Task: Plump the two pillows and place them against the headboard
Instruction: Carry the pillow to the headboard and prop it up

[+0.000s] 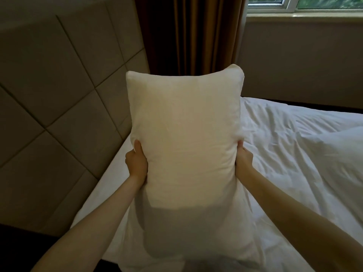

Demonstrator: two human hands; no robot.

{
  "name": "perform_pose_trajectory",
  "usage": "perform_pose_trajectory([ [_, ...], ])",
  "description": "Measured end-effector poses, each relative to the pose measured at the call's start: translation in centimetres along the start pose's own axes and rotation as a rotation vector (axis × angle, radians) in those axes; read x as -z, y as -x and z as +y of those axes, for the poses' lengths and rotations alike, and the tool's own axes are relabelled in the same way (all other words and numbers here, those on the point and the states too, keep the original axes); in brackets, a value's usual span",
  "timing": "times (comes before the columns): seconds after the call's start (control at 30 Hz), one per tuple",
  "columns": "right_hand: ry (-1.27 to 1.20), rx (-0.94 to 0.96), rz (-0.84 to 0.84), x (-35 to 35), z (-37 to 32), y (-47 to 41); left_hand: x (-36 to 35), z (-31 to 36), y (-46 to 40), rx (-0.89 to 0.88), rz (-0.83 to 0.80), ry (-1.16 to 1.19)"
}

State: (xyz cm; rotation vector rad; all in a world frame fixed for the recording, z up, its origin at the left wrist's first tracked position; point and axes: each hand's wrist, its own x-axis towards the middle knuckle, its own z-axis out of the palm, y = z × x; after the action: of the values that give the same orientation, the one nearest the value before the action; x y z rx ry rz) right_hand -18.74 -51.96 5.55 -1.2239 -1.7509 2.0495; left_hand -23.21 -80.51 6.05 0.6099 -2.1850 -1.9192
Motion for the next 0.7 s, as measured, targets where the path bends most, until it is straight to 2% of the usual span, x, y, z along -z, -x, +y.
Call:
perform_pose_trajectory([
  [0.27,-0.105,-0.029,0.106,-11.3,-0.8,1.0,3.6,3.5,-12.7,-0.078,-0.122,0.019],
  [0.37,-0.141,-0.032,0.120,-14.9,-1.6,0.7,4.2,5.0,-17.0,-0.093,-0.108,-0.013],
  [0.7,-0.157,-0.019,0.109,-23.8,-5.7,-5.4,0.7,8.5,-28.8,-0.180,-0.120,-0.081],
])
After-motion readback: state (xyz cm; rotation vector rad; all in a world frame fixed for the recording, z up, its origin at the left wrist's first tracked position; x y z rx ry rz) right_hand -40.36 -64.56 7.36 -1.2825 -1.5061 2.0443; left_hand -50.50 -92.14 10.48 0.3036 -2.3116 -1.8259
